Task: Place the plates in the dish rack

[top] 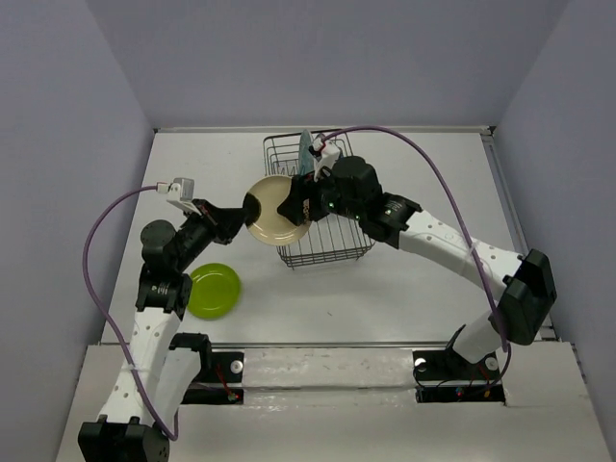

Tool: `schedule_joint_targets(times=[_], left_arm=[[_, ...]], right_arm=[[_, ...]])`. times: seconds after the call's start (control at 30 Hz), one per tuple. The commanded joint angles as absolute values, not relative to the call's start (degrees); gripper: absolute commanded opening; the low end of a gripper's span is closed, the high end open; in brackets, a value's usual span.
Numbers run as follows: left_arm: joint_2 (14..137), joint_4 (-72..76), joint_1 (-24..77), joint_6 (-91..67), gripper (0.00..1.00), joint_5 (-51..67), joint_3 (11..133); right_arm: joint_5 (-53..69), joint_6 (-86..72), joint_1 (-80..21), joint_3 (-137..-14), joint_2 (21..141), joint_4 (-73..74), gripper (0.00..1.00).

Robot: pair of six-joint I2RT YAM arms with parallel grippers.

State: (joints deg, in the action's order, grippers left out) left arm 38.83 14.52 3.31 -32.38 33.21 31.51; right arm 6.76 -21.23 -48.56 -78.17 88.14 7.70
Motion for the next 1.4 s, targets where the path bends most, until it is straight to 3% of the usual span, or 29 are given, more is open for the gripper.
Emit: schedule_joint_targets(times=[0.0, 0.03, 0.07, 0.1, 0.13, 0.2, 0.53, 0.87, 1.37], left_arm=[[38.23, 18.02, 4.92, -29.8, 0.12, 37.44, 32.52], [38.23, 17.67, 5.1, -29.1, 0.35, 37.18, 32.78], [38.32, 16.36, 5.45, -28.48, 0.51, 36.05, 33.13], [38.23, 15.39, 5.62, -27.69, 0.64, 35.25, 33.48], [38.23, 14.25, 5.89, -26.03, 0.84, 33.42, 34.44], [37.97, 10.47, 7.03, -24.27, 0.99, 31.21, 35.76], [33.23, 1.76, 15.55, -15.91, 0.99, 11.27, 39.56], [30.86, -1.84, 20.83, -14.59, 0.99, 6.95, 38.93], [28.48, -2.46, 25.75, -13.62, 0.99, 5.01, 38.85]], right_arm=[[8.08, -22.15, -48.43, -80.07, 87.37, 6.07, 0.38], [8.52, -22.58, -48.43, -79.46, 86.49, 5.46, 0.23], [8.26, -22.94, -48.43, -79.37, 86.14, 4.75, 0.07], [7.74, -22.94, -48.43, -79.45, 85.87, 4.92, 0.07], [5.91, -22.85, -48.43, -79.89, 85.61, 5.44, 0.07], [2.83, -22.59, -48.43, -81.03, 85.95, 6.76, 0.07], [-29.22, -16.1, -48.43, -100.71, 99.65, 17.57, 0.07], [-52.18, -9.41, -50.19, -118.63, 117.57, 20.74, 0.07], [-57.39, -9.58, -50.71, -123.49, 128.41, 21.27, 0.07]])
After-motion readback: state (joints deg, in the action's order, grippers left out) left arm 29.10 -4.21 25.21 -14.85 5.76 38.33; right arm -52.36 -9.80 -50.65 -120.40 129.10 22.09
